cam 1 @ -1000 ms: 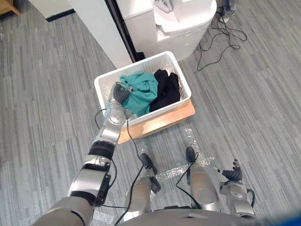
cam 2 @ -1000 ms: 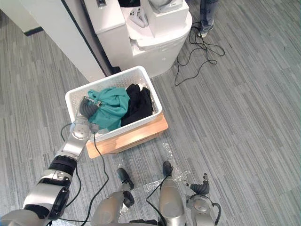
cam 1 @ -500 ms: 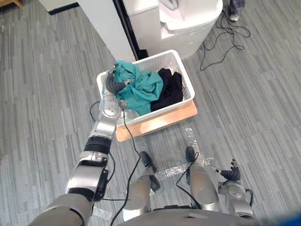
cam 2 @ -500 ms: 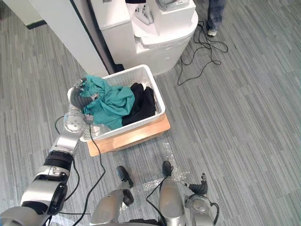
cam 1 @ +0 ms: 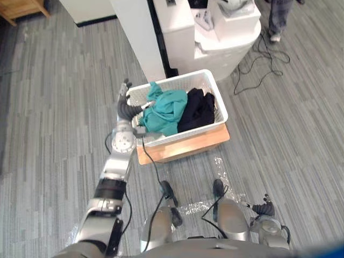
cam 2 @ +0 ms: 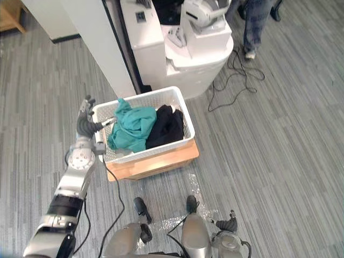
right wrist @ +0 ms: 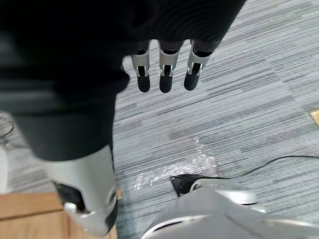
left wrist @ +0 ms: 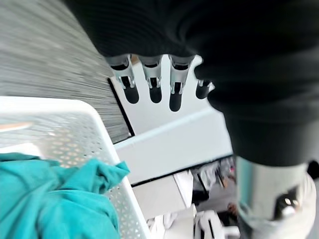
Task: Tidy the bed and pick cloth on bed and put in laundry
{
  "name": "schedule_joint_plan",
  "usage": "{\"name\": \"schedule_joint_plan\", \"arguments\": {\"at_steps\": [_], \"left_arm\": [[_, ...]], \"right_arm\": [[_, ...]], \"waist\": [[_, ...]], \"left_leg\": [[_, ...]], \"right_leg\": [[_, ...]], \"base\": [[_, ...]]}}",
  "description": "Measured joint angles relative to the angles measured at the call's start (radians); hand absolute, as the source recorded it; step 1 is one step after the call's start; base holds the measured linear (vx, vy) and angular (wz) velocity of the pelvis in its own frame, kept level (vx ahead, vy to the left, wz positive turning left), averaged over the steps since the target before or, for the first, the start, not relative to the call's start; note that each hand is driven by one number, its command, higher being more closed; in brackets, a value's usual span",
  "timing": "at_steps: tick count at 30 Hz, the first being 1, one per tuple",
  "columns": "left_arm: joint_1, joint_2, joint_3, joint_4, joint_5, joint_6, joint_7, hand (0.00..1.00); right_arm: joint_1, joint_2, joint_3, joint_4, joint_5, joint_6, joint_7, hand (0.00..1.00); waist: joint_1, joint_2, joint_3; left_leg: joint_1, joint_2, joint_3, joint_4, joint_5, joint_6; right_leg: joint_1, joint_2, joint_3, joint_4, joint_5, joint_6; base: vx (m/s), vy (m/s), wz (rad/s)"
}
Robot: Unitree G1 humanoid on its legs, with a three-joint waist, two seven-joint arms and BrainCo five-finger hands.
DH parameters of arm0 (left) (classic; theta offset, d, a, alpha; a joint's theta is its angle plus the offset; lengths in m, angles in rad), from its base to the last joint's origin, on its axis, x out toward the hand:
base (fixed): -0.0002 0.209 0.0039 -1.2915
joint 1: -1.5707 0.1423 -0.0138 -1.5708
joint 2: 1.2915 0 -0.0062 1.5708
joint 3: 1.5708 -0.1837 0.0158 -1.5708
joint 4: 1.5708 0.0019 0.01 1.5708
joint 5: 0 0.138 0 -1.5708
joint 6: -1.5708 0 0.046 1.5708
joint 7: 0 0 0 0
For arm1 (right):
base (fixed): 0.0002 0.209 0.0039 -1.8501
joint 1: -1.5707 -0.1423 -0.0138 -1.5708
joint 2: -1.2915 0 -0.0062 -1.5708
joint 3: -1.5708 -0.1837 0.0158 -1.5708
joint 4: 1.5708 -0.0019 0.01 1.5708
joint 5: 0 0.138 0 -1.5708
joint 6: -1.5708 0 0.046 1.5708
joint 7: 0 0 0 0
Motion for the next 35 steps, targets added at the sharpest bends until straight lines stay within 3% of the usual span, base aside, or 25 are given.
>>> {"name": "schedule_joint_plan", "arguments": {"at_steps": [4, 8, 16, 19, 22, 27, 30, 35], "left_arm": [[0.15, -0.022, 0.03, -0.008, -0.047, -0.013, -0.016, 0.0], [0.239, -0.057, 0.08, -0.006, -0.072, -0.015, -0.037, 0.0], [0.39, -0.118, 0.089, 0.081, -0.075, -0.021, -0.069, 0.0], [0.433, -0.154, 0.091, 0.178, -0.079, -0.019, -0.088, 0.0], [0.457, -0.19, 0.14, 0.378, -0.134, -0.012, -0.121, 0.0], [0.447, -0.223, 0.324, 0.736, -0.27, 0.026, -0.166, 0.0], [0.454, -0.216, 0.344, 0.791, -0.258, 0.034, -0.168, 0.0], [0.456, -0.216, 0.39, 0.843, -0.131, 0.07, -0.166, 0.0]], "right_arm": [[-0.004, -0.002, -0.002, 0.043, -0.038, 0.007, 0.018, 0.0], [-0.009, -0.003, -0.002, 0.082, -0.038, 0.017, 0.035, 0.0], [-0.023, 0.0, 0.006, 0.137, -0.075, 0.028, 0.045, 0.0], [-0.029, 0.001, 0.012, 0.156, -0.076, 0.03, 0.057, 0.0], [-0.028, 0.002, 0.023, 0.159, -0.076, 0.031, 0.065, 0.0], [-0.05, 0.007, 0.017, 0.209, -0.076, 0.033, 0.081, 0.0], [-0.072, 0.011, 0.005, 0.245, -0.077, 0.033, 0.082, 0.0], [-0.105, 0.037, -0.006, 0.296, -0.074, 0.028, 0.085, 0.0]], "waist": [[0.029, 0.004, -0.046], [0.031, 0.009, -0.088], [0.052, -0.006, -0.14], [0.055, -0.012, -0.157], [0.072, -0.014, -0.17], [0.079, -0.017, -0.192], [0.084, -0.015, -0.194], [0.086, -0.007, -0.196]], "left_leg": [[0.028, 0.001, -0.025, -0.003, -0.001, -0.001], [0.029, -0.001, -0.054, -0.003, -0.002, -0.003], [0.066, 0.001, -0.067, -0.004, -0.014, -0.016], [0.073, 0.002, -0.067, -0.004, -0.018, -0.018], [0.107, 0.005, -0.051, -0.004, -0.031, -0.023], [0.136, 0.006, -0.045, -0.004, -0.046, -0.035], [0.149, 0.006, -0.045, -0.004, -0.045, -0.033], [0.167, 0.007, -0.042, -0.004, -0.052, -0.04]], "right_leg": [[0.048, 0.006, -0.029, -0.016, -0.005, -0.003], [0.064, 0.005, -0.052, -0.016, -0.022, -0.007], [0.115, 0.003, -0.069, -0.038, -0.03, -0.001], [0.124, 0.003, -0.071, -0.039, -0.033, -0.002], [0.151, 0.004, -0.068, -0.039, -0.045, -0.002], [0.176, 0.009, -0.055, -0.04, -0.053, -0.002], [0.188, 0.013, -0.055, -0.041, -0.053, -0.003], [0.209, 0.016, -0.052, -0.051, -0.056, -0.006]], "base": [[0.02, 0.0, 0.14], [0.0, 0.009, 0.2], [0.01, 0.011, 0.06], [0.05, 0.0, 0.01], [0.06, -0.004, -0.11], [0.08, -0.008, -0.06], [0.06, -0.01, -0.03], [0.05, -0.007, -0.02]]}}
